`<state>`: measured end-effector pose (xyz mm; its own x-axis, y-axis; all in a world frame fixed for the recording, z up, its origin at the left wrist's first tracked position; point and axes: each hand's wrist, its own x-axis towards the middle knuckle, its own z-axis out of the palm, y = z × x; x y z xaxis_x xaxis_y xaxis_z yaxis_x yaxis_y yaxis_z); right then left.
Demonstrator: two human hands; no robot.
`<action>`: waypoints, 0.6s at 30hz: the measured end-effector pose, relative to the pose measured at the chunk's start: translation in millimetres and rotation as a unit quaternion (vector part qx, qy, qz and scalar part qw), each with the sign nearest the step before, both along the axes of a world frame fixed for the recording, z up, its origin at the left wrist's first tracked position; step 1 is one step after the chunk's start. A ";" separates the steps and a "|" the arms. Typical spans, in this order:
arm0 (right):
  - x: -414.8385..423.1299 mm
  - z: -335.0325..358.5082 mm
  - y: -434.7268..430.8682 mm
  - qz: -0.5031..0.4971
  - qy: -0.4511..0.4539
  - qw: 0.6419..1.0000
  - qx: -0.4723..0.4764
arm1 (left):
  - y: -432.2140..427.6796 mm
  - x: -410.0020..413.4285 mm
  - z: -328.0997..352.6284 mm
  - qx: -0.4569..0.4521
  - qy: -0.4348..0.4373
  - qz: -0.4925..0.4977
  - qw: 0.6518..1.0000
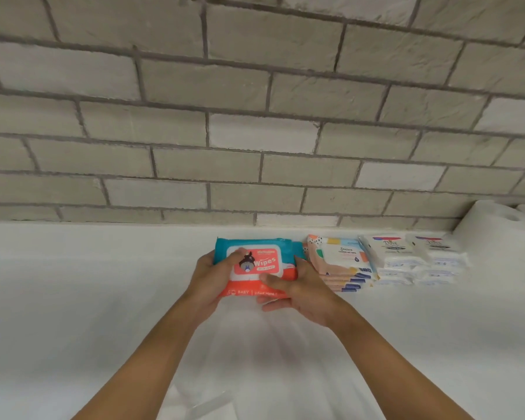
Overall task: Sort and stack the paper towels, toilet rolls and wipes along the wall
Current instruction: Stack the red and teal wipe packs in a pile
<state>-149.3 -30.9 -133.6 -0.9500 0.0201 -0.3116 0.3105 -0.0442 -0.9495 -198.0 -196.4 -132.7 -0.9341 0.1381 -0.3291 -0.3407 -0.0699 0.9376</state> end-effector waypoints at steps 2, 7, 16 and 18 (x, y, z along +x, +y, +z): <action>-2.6 0.7 7.3 -0.040 0.027 0.999 -0.009 | 4.6 -6.7 3.2 0.010 -0.018 -0.029 0.999; -12.1 1.6 26.5 -0.121 0.039 0.991 0.051 | 16.4 -27.5 6.0 -0.031 -0.015 -0.094 0.995; -36.7 -13.4 38.1 -0.175 0.011 0.960 0.217 | 48.7 -31.7 -0.6 -0.161 0.064 -0.033 0.984; -38.8 -16.9 38.2 -0.170 0.014 0.955 0.242 | 51.3 -32.9 -4.5 -0.190 0.078 -0.024 0.978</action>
